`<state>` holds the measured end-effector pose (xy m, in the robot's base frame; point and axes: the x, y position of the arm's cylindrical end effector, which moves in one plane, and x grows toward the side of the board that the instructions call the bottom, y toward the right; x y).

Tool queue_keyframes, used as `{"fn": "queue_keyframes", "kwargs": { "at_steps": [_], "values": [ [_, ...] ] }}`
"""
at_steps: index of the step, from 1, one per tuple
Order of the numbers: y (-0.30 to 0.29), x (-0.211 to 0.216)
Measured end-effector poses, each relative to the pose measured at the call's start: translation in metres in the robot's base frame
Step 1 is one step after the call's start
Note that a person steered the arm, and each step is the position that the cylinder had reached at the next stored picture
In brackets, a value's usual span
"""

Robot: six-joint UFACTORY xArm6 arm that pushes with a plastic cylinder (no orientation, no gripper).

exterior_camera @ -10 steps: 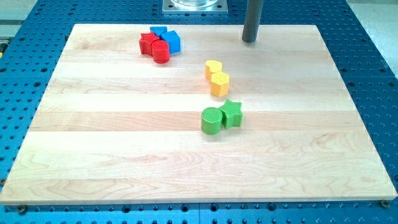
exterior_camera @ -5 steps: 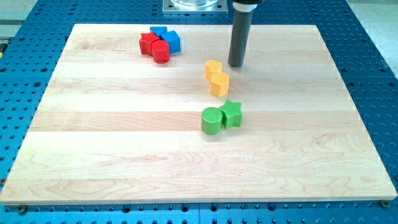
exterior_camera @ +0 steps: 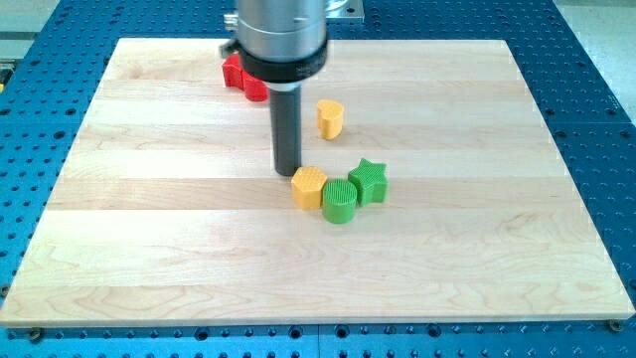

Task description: Move the yellow blocks towards the green blocks

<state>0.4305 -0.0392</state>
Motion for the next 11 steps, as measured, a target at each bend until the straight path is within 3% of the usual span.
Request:
{"fn": "queue_keyframes", "kwargs": {
  "at_steps": [2,3,4,5,6,7,8,9,10,11],
  "values": [
    [0.039,-0.077],
    [0.067,-0.089],
    [0.124,-0.079],
    [0.158,-0.031],
    [0.121,-0.042],
    [0.142,-0.074],
    [0.089,-0.073],
    [0.069,-0.024],
    [0.06,-0.053],
    [0.026,-0.014]
  ]
}}
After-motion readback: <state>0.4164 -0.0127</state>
